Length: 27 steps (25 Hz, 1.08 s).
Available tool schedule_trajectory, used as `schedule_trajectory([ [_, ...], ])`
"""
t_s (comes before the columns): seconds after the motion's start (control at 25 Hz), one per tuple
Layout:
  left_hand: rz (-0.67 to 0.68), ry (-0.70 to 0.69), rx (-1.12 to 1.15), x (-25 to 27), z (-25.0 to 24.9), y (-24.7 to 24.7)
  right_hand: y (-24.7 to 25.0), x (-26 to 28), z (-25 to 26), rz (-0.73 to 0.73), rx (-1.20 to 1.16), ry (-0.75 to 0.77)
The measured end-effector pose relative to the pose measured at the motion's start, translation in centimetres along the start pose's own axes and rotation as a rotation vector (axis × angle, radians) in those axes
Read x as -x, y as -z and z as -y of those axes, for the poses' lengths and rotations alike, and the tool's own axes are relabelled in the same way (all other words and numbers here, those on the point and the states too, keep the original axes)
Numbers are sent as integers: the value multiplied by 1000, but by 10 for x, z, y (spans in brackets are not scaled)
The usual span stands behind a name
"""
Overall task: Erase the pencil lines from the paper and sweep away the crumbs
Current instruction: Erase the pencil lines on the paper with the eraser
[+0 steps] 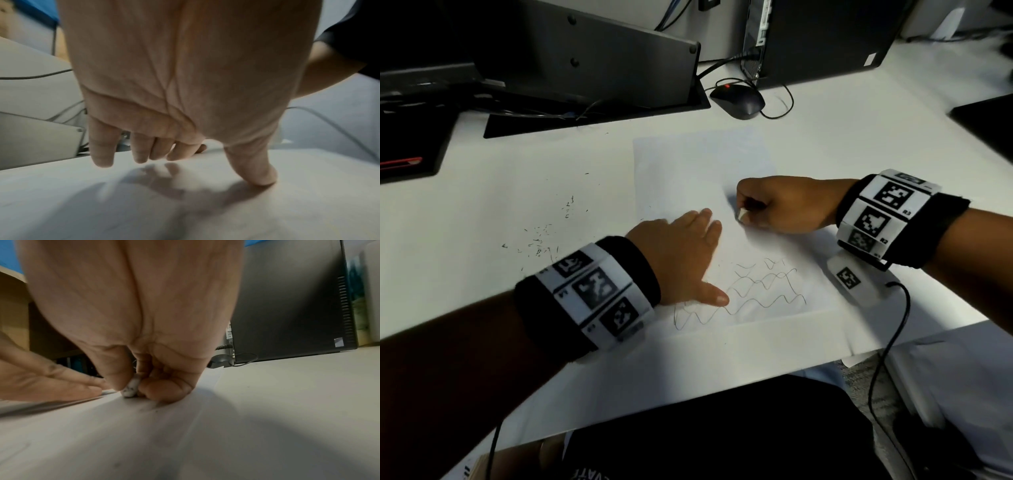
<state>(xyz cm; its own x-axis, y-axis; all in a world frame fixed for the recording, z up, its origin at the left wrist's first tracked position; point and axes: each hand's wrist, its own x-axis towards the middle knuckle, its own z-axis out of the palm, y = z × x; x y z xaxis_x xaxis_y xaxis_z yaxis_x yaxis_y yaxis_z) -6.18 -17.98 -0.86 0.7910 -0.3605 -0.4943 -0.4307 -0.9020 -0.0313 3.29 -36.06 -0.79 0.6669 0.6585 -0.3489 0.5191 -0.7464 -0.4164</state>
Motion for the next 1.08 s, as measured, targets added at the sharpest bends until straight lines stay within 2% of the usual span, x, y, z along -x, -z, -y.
schedule_trajectory([
  [0.08, -59, -82, -17, 2, -28, 1, 2, -2, 0, 20, -14, -12],
  [0.2, -13, -135, 9, 16, -55, -12, 3, -2, 1, 52, -23, -15],
  [0.28, 67, 1, 6, 40, -45, -21, 3, -1, 0, 50, -41, -15],
  [0.4, 225, 315, -50, 79, -9, -29, 2, -2, -2, 48, -69, -6],
  [0.48, 210, 422, -76, 86, 2, -22, 1, -3, -3, 52, -57, -13],
  [0.56, 104, 339, -15, 75, -6, -19, 2, -4, -2, 53, -62, -12],
  [0.64, 95, 142, 97, 57, -28, -14, 2, -3, -1, 47, -67, -11],
  [0.68, 114, 85, 97, 53, -36, -13, 2, -3, -1, 44, -65, -10],
  [0.72, 144, 90, 65, 54, -38, -14, 2, -2, 0, 42, -65, -6],
  [0.84, 241, 295, -83, 77, -23, -10, 2, -2, -1, 38, -80, -3],
  [0.88, 222, 340, -136, 81, -18, -4, 1, -2, -2, 38, -78, -8],
  [0.92, 143, 347, -153, 79, -16, -2, 1, -3, -3, 44, -71, -14],
  [1.0, -21, 220, 3, 60, -25, -3, 1, -4, -2, 49, -69, -15],
  [1.08, -26, -1, 131, 40, -46, -5, 1, -4, -2, 41, -84, 0],
])
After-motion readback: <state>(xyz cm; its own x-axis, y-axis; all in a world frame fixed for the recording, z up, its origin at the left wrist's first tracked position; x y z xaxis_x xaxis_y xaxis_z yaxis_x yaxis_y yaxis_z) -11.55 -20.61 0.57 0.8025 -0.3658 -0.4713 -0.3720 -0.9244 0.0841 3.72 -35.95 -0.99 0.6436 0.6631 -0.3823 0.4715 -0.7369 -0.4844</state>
